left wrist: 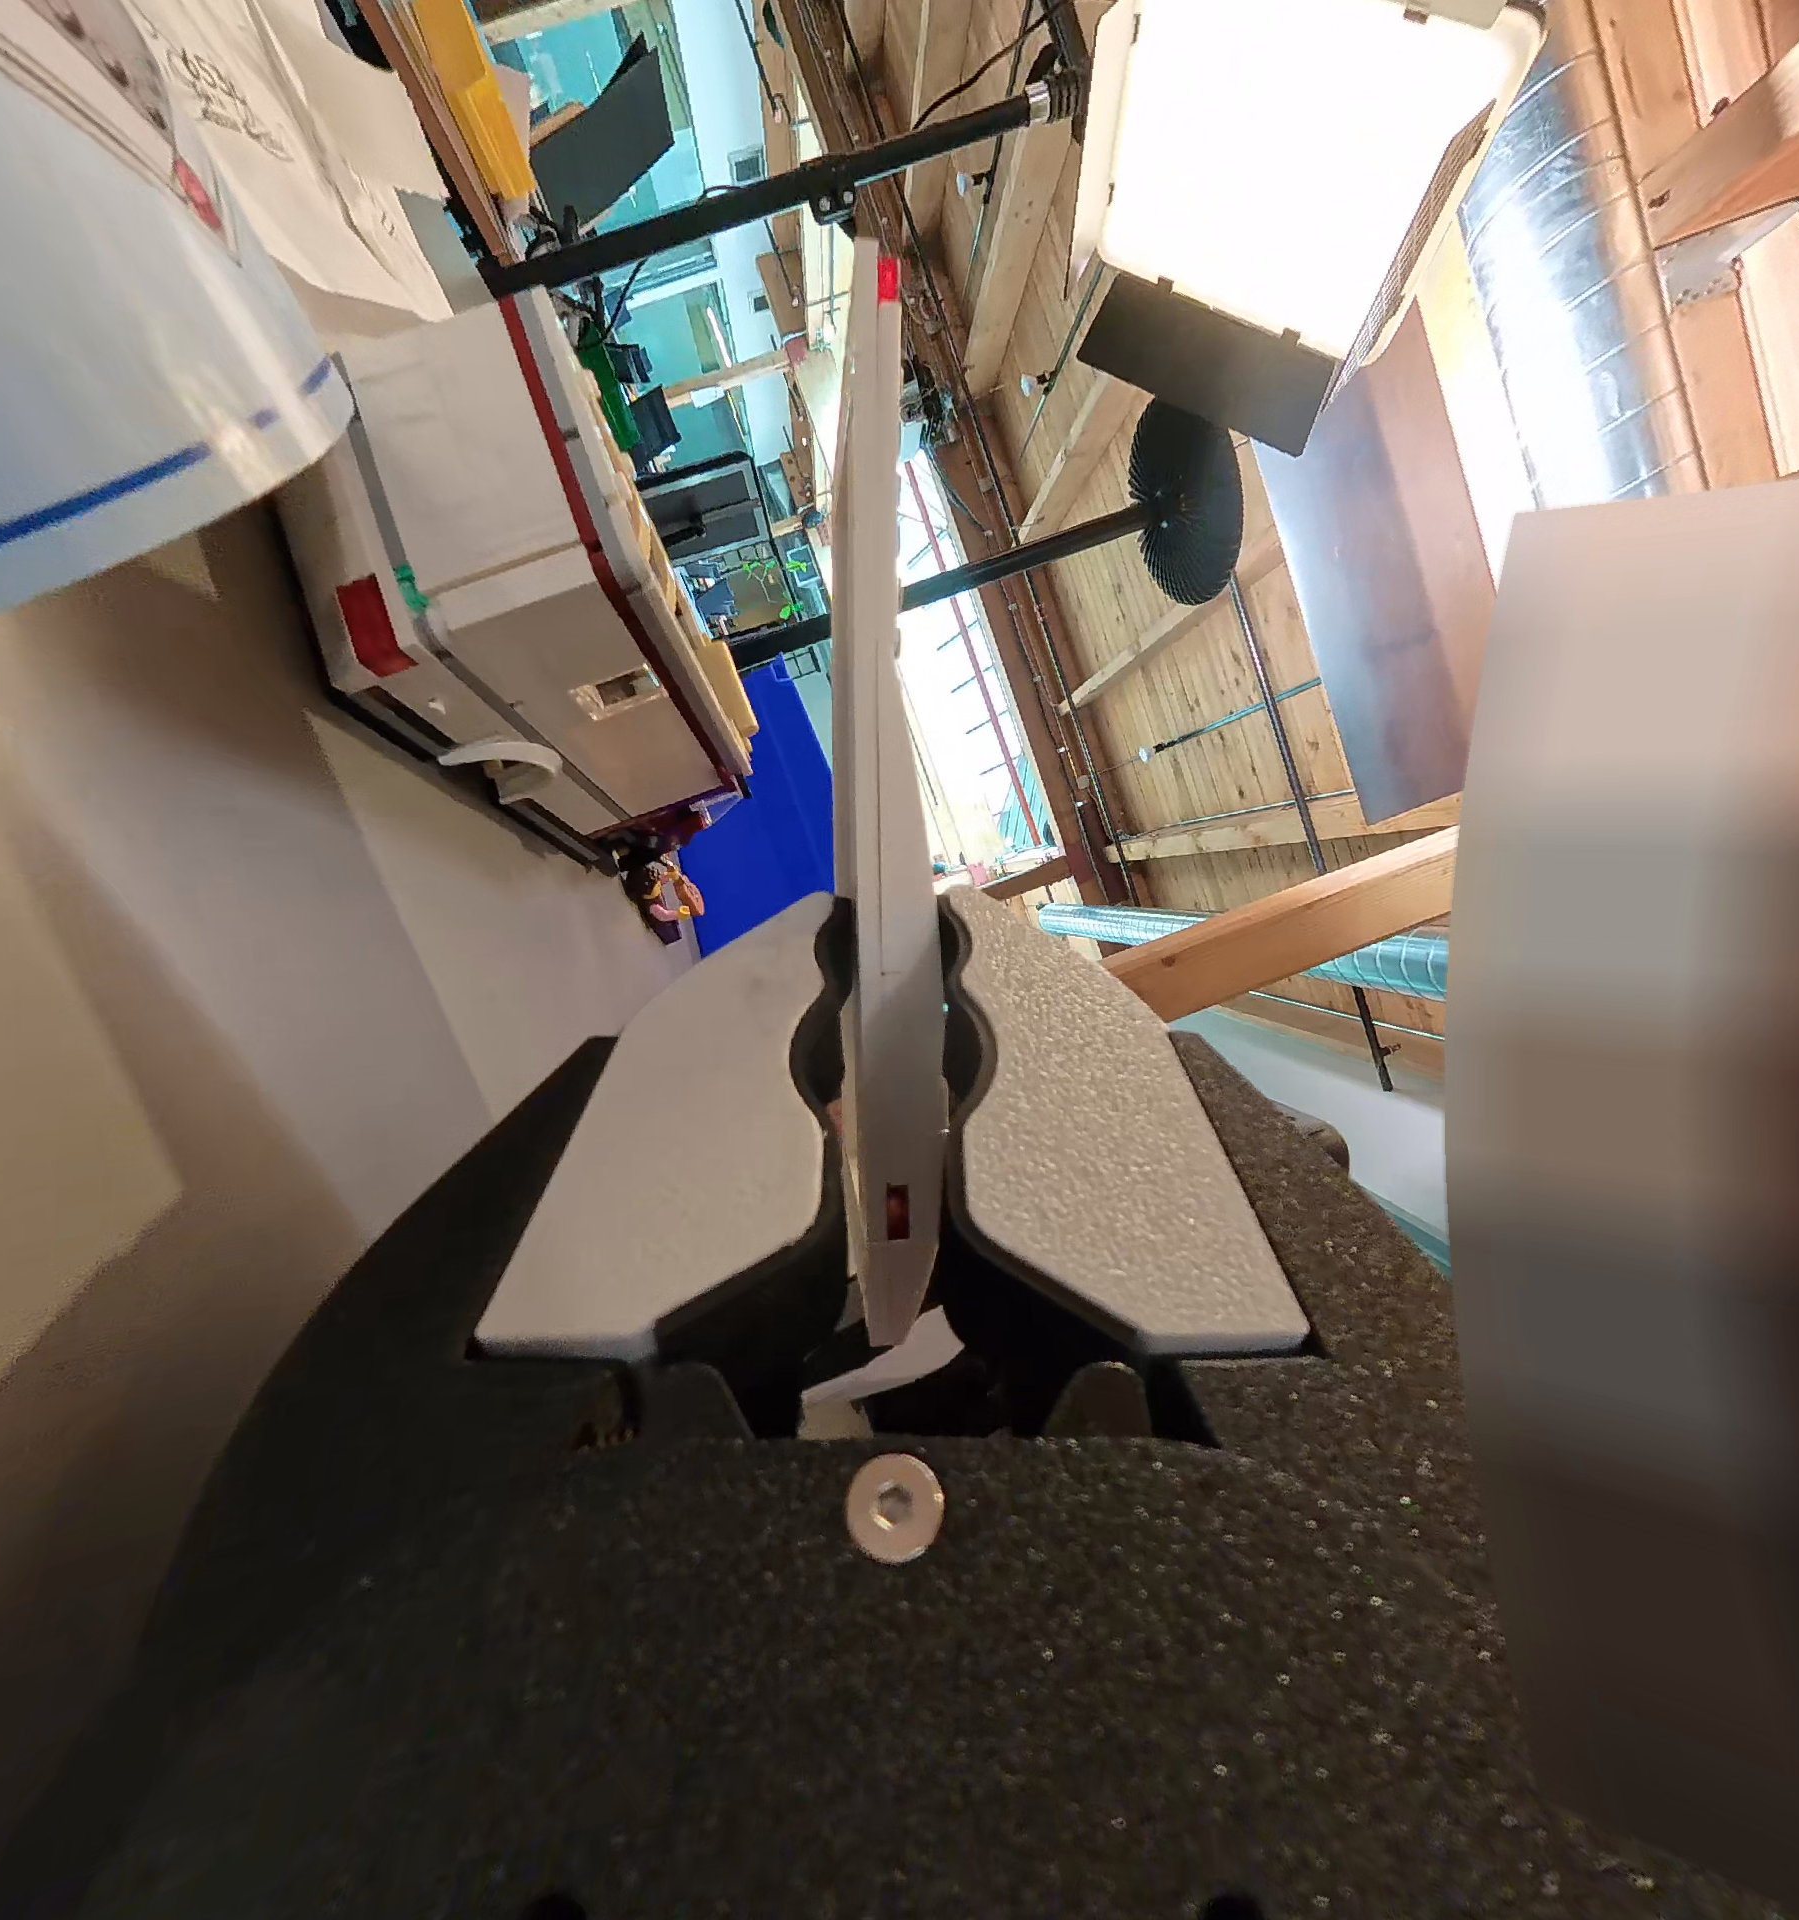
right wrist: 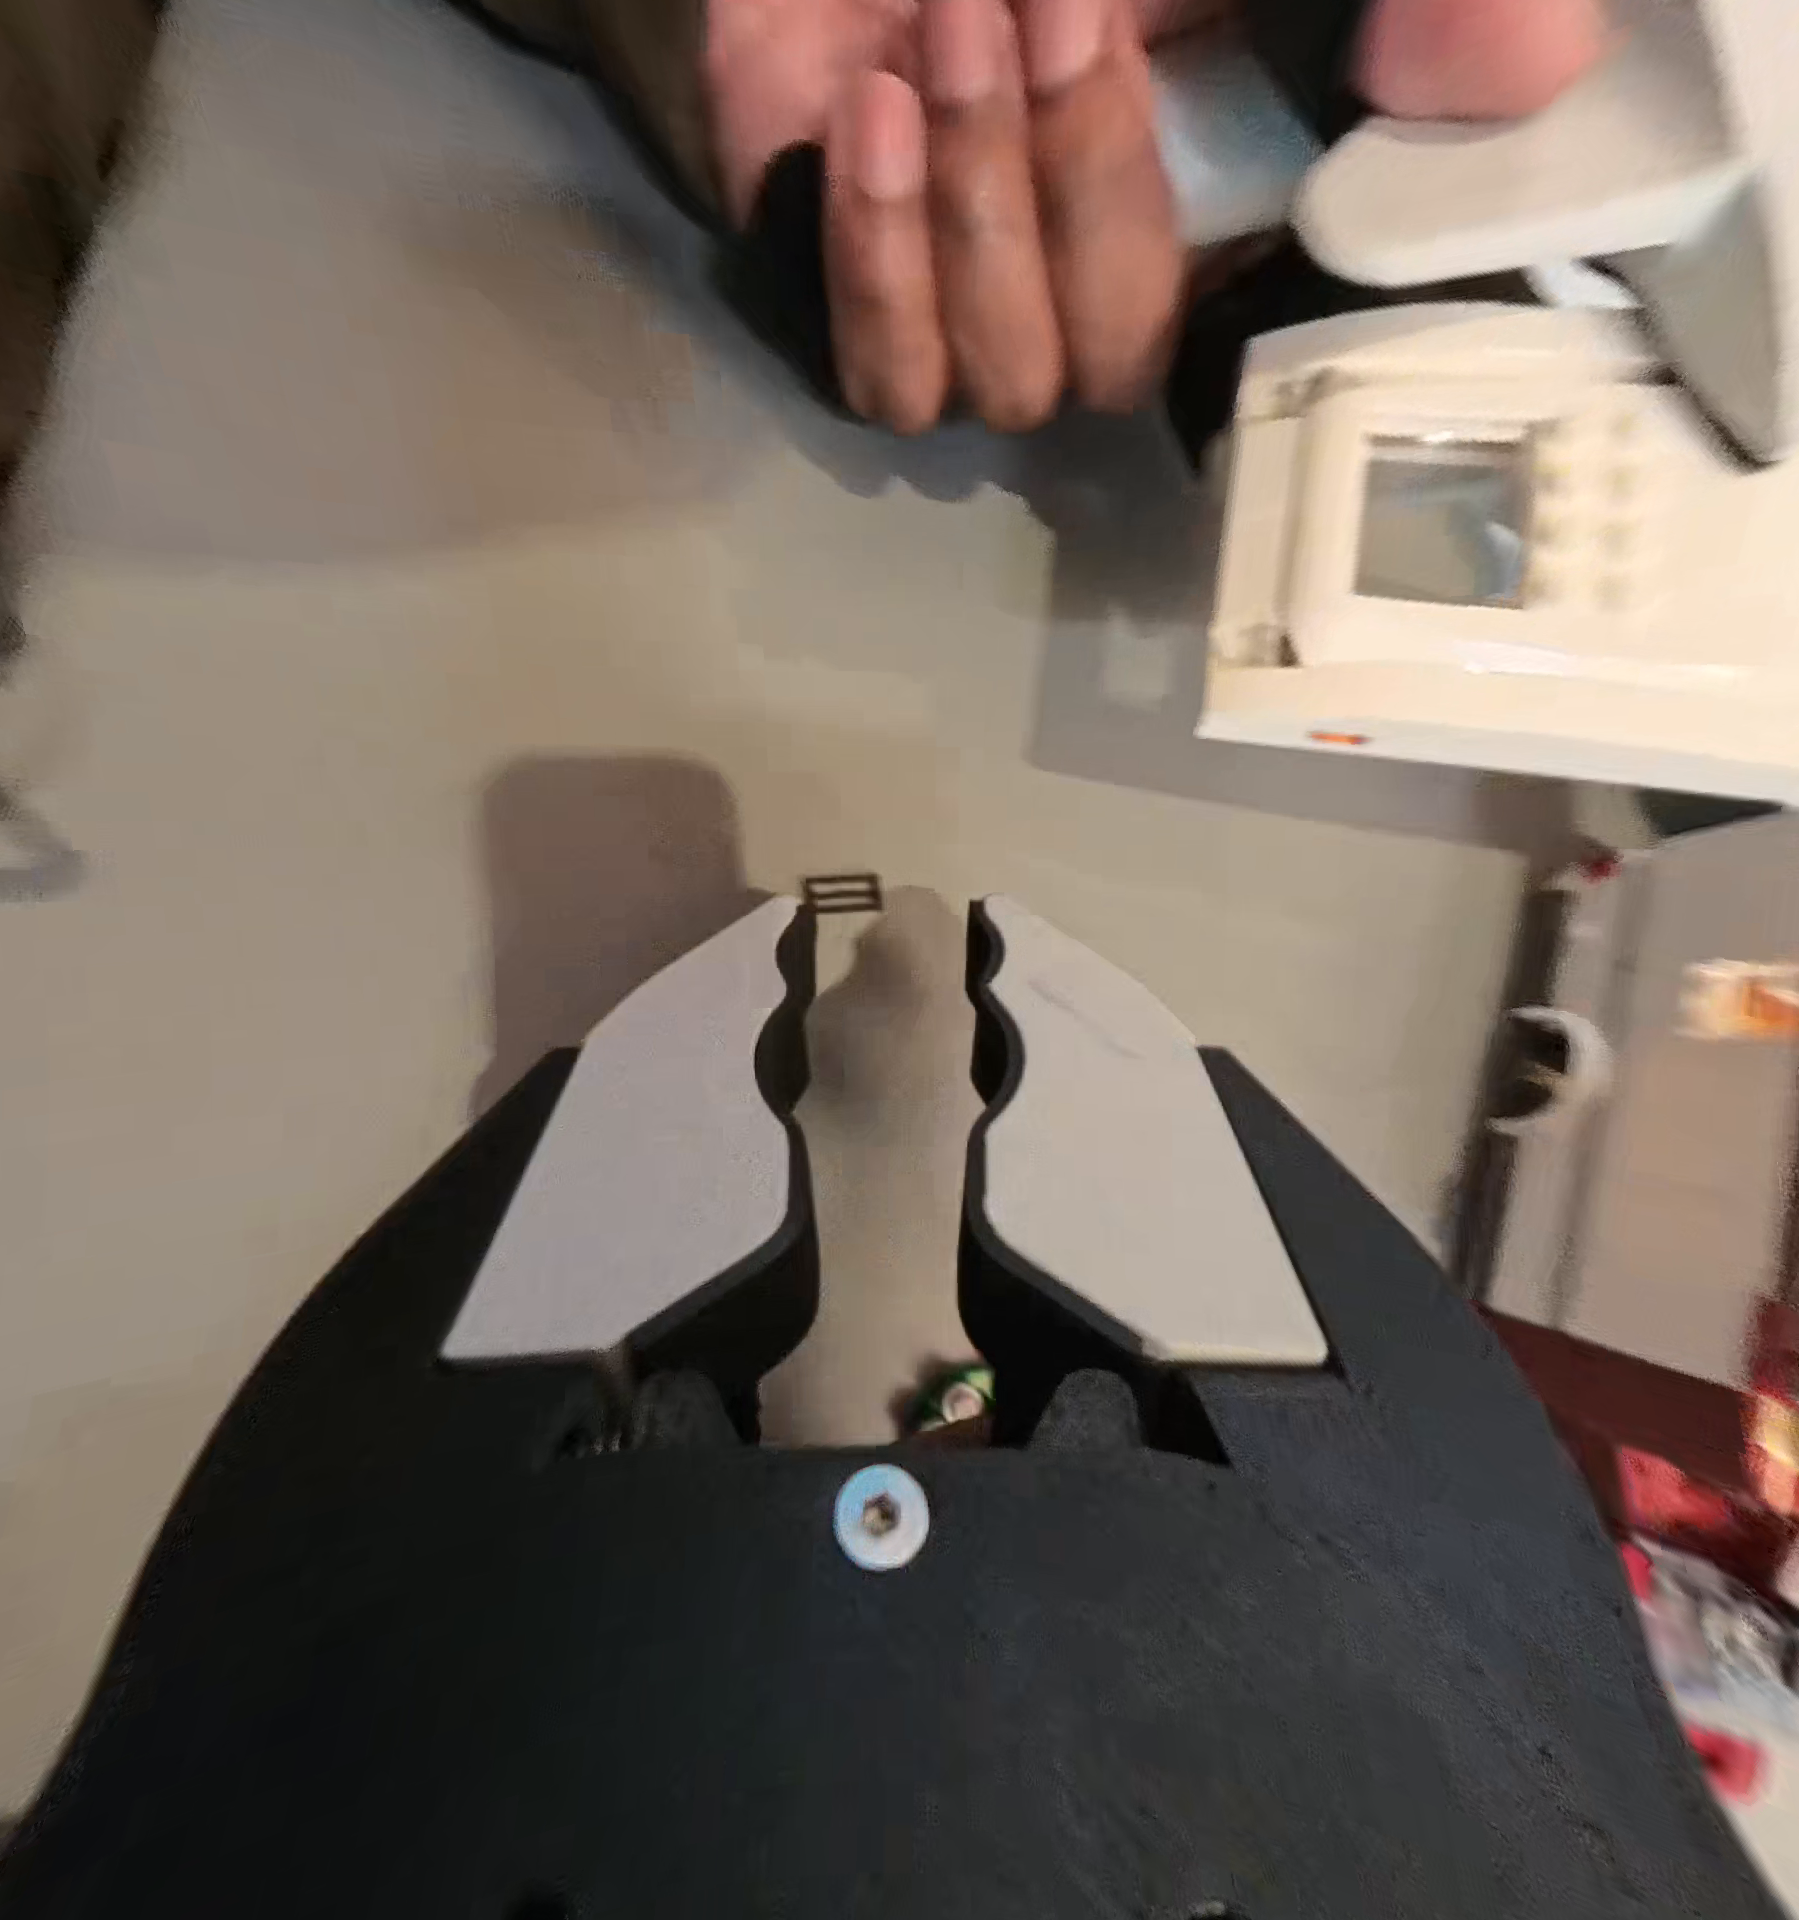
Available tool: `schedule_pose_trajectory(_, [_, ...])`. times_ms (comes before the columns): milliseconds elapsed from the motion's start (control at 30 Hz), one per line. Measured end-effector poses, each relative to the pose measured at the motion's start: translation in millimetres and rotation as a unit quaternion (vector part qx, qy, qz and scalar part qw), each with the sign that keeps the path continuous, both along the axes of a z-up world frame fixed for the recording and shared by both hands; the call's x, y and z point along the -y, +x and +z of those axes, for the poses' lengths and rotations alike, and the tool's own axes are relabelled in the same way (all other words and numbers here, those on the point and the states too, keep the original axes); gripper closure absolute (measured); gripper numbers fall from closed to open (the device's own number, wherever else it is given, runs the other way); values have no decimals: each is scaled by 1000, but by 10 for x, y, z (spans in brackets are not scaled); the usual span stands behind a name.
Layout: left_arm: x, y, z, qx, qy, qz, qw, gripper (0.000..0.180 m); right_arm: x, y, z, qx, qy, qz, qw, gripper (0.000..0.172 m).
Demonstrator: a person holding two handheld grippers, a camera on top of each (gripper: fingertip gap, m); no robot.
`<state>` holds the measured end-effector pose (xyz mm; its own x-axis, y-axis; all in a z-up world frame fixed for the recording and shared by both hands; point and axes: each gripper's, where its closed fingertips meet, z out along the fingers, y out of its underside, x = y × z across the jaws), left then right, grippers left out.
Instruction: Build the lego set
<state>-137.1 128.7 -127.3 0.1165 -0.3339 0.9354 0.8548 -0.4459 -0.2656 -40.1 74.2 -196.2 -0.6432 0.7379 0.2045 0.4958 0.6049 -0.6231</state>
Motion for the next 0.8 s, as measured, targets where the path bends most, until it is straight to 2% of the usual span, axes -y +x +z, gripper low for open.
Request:
schedule_pose_trajectory(133, [9, 38, -2, -4, -2, -7, 1000, 166, 29, -12, -180, 50, 12, 2, 999, 140])
schedule_pose_trajectory(267, [16, 62, -2, -7, -3, -13, 1000, 166, 34, -33, -204, 62, -7, -8, 998, 140])
schedule_pose_trajectory(433, [23, 94, -6, -4, -5, -20, 1000, 166, 65, -33, -217, 73, -23, -15, 997, 155])
schedule_pose_trajectory(567, [19, 89, -11, -6, -5, -19, 1000, 166, 53, -32, -208, 61, -9, -11, 998, 158])
schedule_pose_trajectory(633, [17, 73, -12, -6, -5, -17, 1000, 166, 26, -39, -128, 32, -1, -8, 999, 161])
schedule_pose_trajectory(733, [13, 51, -13, -6, -5, -14, 1000, 166, -7, -70, 144, -24, -40, -21, 999, 151])
schedule_pose_trajectory(800, [9, 43, -17, -4, -6, -13, 1000, 166, -69, -64, 196, -29, -53, -36, 998, 149])
